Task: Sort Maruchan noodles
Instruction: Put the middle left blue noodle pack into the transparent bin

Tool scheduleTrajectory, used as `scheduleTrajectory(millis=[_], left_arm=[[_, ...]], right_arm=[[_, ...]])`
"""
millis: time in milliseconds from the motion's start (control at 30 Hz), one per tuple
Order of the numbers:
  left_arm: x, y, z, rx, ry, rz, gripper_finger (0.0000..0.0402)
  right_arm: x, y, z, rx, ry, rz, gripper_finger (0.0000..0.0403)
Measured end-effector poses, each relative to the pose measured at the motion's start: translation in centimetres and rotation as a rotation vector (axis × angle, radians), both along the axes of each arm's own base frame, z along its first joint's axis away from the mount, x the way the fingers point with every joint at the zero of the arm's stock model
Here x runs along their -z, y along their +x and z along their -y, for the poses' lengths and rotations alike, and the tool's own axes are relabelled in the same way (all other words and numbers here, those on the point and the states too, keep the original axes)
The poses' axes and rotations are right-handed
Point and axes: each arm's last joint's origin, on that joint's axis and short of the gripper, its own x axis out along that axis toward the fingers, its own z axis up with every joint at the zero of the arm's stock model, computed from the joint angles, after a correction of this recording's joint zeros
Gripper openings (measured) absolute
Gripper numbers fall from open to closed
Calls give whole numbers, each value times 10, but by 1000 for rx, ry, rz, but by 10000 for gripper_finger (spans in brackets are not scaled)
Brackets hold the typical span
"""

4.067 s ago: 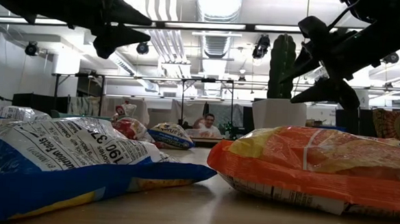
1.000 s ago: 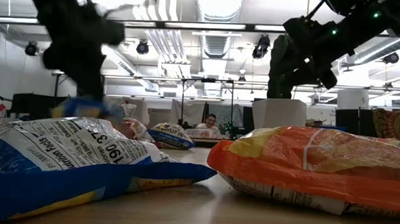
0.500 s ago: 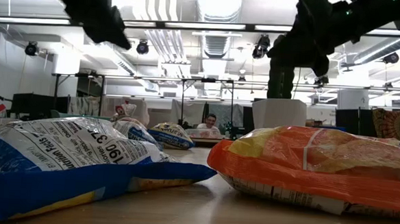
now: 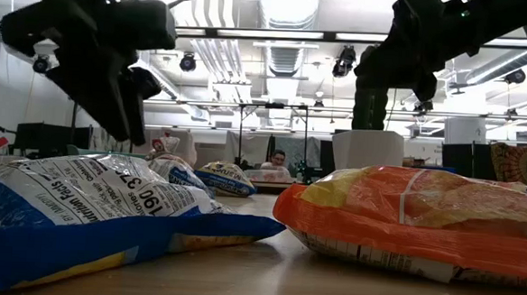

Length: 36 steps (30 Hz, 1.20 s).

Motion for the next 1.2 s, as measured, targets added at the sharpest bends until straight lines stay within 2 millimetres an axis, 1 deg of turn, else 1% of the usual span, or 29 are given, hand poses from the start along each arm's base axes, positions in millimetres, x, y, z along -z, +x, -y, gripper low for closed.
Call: scheduleTrajectory(millis=[133, 200, 267, 367, 533, 700, 833, 933, 1033, 1167, 1200], left_arm=[[7, -2, -1, 8, 54, -19, 237], [12, -3, -1, 1, 80, -29, 251], [15, -4, -1, -2, 89, -36, 255], [19, -3, -1, -2, 91, -42, 250], [26, -1, -1, -12, 91, -60, 228], [38, 2, 0, -25, 79, -60, 205], [41, 3, 1, -40, 54, -41, 181], [39, 2, 1, -45, 47, -37, 148], [38, 2, 1, -44, 43, -34, 102], [34, 2, 1, -44, 35, -11, 25], [32, 2, 1, -43, 30, -1, 13]], right_arm=[[0, 0, 0, 3, 6, 3, 137], [0, 0, 0, 4, 9, 4, 136], [0, 0, 0, 8, 19, 7, 137], [0, 0, 0, 12, 30, 11, 135], [0, 0, 0, 13, 29, 11, 130], [1, 1, 0, 13, 29, 7, 128], [7, 6, -1, 13, 25, -17, 129], [15, 13, -2, 6, 6, -40, 127], [24, 23, -3, -14, -39, -49, 123], [31, 37, -6, -50, -120, -17, 121], [32, 40, -6, -56, -134, -7, 121]])
